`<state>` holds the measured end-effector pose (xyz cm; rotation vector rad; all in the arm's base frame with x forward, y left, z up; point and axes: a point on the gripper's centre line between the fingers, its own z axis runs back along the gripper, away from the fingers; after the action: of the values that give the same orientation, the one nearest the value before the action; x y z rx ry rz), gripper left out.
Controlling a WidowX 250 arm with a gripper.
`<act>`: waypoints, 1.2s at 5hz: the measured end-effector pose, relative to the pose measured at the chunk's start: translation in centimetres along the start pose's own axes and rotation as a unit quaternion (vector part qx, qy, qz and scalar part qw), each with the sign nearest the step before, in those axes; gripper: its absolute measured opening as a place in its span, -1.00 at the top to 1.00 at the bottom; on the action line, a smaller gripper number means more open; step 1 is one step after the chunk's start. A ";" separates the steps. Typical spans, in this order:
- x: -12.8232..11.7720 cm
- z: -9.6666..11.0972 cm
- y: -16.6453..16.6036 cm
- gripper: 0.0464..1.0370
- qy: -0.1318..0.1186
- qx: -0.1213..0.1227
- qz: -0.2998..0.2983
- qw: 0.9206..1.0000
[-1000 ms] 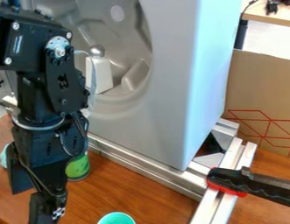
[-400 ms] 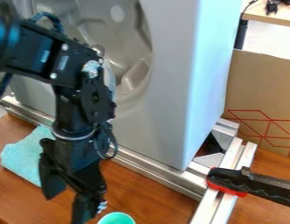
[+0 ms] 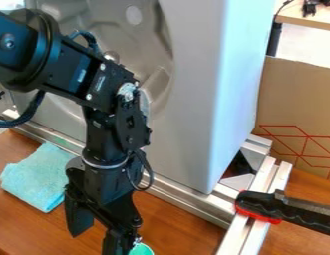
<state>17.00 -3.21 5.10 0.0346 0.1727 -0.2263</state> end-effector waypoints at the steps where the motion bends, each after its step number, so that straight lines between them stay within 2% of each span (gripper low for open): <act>1: 0.7 -0.4 -0.9 -0.93 0.004 0.002 -0.016 1.000; 3: 2.4 -2.6 -1.1 -0.93 0.037 0.004 -0.014 0.999; 4: 2.9 -3.9 -1.2 -0.82 0.053 -0.002 -0.011 0.999; 6: 2.4 -4.8 -1.7 0.36 0.063 -0.014 0.000 0.998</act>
<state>18.15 -5.12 -0.11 0.0207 0.3012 -0.2226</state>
